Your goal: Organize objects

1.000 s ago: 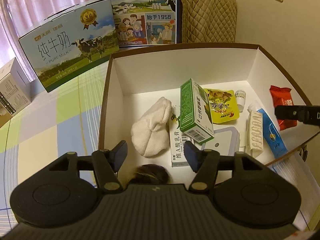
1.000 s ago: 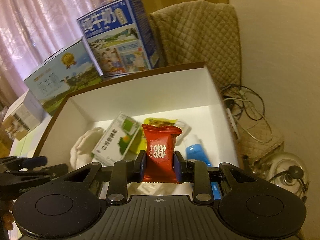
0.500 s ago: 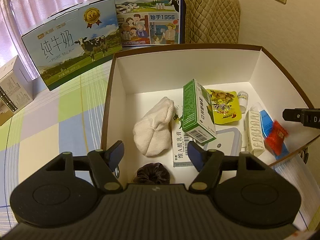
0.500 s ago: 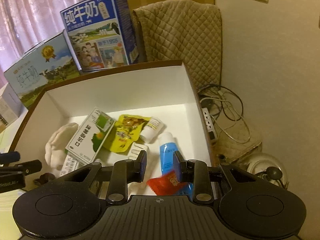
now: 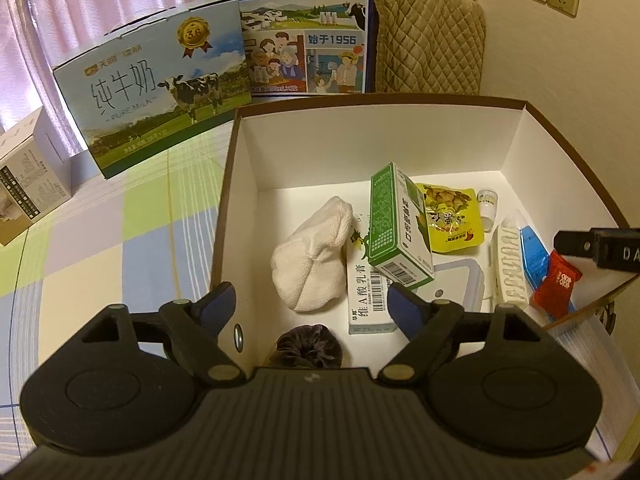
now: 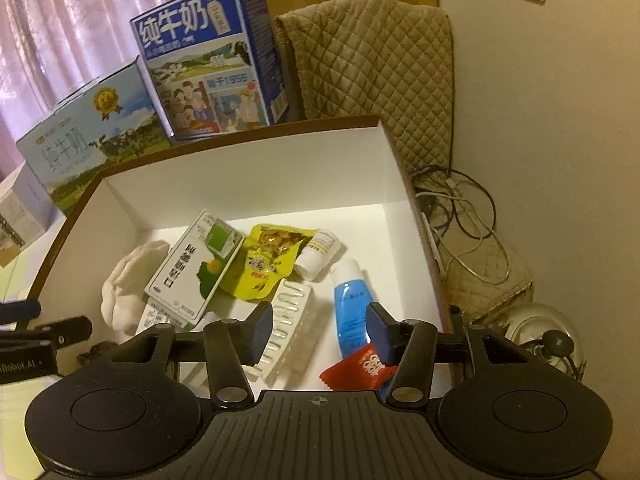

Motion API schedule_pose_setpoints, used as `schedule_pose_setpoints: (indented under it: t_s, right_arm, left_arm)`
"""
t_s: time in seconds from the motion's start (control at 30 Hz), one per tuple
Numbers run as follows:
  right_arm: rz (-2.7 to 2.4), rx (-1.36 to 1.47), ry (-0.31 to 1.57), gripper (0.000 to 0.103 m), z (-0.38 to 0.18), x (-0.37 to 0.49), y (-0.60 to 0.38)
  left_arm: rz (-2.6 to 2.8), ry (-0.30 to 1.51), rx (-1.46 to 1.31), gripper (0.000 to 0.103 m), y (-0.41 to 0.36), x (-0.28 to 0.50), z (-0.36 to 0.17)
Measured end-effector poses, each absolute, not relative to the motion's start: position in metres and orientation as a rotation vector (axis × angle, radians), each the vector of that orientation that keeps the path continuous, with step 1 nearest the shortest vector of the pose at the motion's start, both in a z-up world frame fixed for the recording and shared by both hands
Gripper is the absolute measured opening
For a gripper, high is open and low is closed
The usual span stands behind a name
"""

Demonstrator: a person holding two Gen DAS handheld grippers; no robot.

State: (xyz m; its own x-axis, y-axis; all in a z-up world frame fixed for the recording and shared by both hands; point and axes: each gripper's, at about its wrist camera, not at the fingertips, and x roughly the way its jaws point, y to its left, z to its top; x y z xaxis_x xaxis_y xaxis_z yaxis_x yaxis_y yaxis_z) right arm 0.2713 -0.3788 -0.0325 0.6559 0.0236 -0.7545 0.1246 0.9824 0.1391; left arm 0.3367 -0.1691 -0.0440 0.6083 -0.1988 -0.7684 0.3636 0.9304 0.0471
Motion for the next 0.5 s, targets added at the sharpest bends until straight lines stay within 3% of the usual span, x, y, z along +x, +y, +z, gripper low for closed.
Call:
schedule_pose_setpoints:
  t_s: [0.3, 0.37, 0.5]
  right_arm:
    - [-0.027, 0.131, 0.835, 0.056, -0.028, 0.263, -0.361]
    - [-0.021, 0.126, 0.822, 0.056, -0.025, 0.260, -0.358]
    - [0.016, 0.132, 0.761, 0.058, -0.012, 0.251, -0.348]
  left_arm:
    - [-0.356, 0.844, 0.096, 0.084, -0.149, 0.322, -0.026]
    - [-0.336, 0.822, 0.081, 0.094, -0.141, 0.314, -0.019]
    - [-0.314, 0.771, 0.074, 0.096, -0.121, 0.297, -0.002]
